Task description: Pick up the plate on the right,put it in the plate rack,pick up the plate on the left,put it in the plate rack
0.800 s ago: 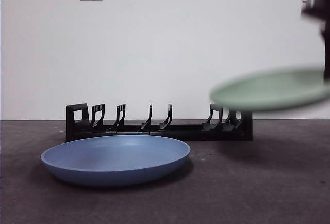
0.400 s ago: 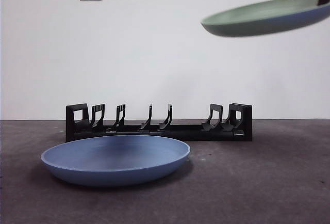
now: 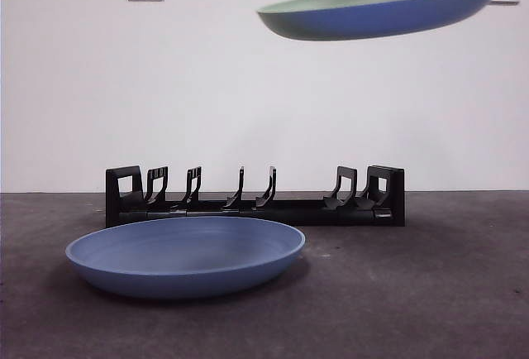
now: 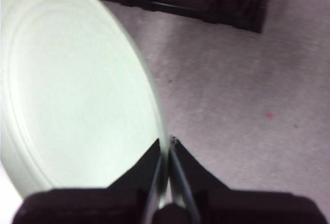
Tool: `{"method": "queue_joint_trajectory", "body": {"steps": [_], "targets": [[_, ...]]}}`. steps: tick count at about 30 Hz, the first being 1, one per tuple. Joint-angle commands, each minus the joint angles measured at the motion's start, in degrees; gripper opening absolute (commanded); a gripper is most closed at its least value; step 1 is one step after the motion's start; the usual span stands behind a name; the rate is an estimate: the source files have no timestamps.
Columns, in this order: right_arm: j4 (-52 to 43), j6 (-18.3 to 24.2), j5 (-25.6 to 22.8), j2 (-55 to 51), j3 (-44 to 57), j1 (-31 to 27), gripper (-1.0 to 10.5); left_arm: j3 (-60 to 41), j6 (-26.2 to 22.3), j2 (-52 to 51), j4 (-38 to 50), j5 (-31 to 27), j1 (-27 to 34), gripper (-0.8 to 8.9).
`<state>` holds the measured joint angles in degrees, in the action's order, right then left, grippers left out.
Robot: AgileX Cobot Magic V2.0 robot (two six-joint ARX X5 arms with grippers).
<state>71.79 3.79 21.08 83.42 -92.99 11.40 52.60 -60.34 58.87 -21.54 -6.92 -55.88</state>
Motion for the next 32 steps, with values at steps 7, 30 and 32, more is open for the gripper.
{"method": "queue_joint_trajectory", "body": {"steps": [7,30,32], "targets": [[-1.73,-2.29,0.66,0.37,-0.28,3.85,-0.1,0.0,-4.94,4.07,5.14,-5.16,-3.43,5.76],[-2.21,-2.75,1.86,0.42,-0.28,4.44,-0.1,0.0,-5.25,5.88,2.4,-6.6,-6.1,-0.08],[-2.23,-2.73,1.88,0.42,-0.28,4.44,-0.1,0.0,-5.25,5.88,2.32,-6.62,-6.38,-0.08]]}}
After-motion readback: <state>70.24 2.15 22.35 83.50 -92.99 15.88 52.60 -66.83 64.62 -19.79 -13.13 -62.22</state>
